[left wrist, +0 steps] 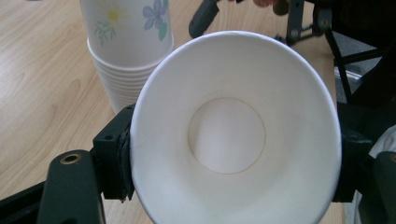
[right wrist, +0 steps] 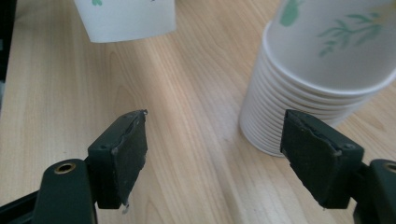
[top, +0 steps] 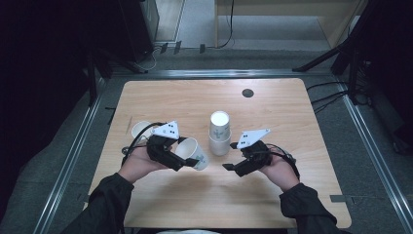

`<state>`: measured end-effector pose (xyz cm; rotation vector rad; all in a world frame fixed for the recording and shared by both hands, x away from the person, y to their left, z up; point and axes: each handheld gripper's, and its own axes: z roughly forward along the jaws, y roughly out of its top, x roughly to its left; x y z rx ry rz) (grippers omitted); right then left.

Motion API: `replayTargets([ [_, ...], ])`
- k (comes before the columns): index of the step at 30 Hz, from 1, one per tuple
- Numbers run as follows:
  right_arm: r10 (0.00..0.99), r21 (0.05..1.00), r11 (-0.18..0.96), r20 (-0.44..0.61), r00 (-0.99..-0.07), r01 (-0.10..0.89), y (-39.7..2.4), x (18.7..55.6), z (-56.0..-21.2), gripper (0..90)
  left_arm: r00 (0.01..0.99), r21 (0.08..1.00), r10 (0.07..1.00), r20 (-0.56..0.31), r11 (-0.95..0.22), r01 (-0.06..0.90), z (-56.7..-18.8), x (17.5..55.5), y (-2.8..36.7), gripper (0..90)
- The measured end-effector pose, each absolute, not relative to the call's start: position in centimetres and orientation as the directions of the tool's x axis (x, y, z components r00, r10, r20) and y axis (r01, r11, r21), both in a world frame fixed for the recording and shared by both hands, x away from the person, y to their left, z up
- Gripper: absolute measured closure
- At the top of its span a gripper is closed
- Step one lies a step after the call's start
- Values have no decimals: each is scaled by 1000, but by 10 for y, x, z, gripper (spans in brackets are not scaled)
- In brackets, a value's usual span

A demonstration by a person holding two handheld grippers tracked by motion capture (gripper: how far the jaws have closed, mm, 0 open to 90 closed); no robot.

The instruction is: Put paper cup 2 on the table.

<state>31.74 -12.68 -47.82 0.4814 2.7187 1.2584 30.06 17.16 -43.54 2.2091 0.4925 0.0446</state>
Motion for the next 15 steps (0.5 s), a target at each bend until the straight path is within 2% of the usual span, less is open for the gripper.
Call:
replayTargets([
  [15,413,773,564,40,-910,290,-150,340,-472,230,902,726,413,-123,-582,366,-442,298,189,228],
])
